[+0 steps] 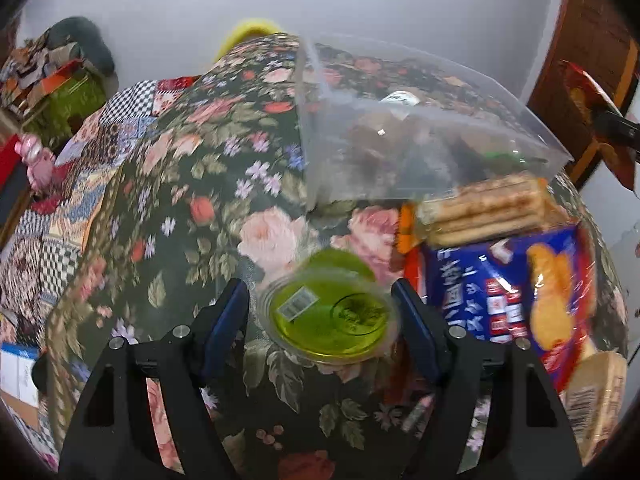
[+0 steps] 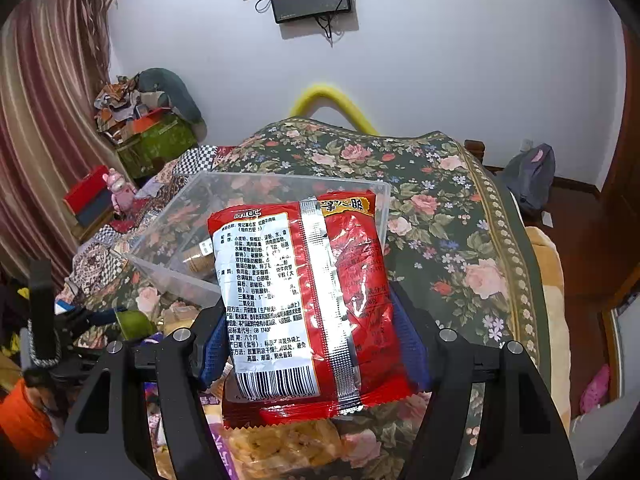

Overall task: Organize snacks
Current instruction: 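Place the jelly cup in the box with the left tool while the right tool drops the red bag in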

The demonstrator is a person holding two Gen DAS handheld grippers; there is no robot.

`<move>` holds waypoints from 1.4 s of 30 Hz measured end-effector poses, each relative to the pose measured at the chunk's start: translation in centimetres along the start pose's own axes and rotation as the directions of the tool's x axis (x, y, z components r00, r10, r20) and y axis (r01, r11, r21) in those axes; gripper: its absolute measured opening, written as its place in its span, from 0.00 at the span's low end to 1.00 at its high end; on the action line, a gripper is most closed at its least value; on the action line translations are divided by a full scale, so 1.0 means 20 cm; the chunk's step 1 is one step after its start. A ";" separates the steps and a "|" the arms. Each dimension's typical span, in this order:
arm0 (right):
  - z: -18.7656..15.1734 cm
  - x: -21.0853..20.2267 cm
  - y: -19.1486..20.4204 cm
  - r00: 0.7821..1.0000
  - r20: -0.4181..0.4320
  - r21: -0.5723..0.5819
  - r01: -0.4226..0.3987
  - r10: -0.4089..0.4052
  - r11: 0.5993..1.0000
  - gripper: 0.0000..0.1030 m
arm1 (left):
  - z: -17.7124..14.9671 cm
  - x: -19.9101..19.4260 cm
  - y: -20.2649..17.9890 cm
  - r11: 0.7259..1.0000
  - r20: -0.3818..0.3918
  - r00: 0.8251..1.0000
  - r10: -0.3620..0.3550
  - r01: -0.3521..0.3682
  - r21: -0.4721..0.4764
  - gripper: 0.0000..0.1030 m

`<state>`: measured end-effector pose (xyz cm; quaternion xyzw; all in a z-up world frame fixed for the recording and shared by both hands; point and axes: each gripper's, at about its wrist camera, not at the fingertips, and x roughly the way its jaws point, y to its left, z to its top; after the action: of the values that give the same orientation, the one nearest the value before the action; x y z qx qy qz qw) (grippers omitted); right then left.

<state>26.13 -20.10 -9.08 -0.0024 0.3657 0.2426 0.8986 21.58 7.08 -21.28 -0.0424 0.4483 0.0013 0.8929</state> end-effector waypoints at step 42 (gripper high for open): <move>0.20 0.35 0.28 0.994 -0.106 -0.085 0.016 -0.025 0.996 0.81 | 0.55 -0.10 -0.17 0.999 0.192 0.981 0.013 -0.020 0.034 0.60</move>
<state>30.57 -11.47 -9.86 -0.0570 0.4025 0.2480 0.8793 29.32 4.65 -12.94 -0.0223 0.3604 0.0045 0.9325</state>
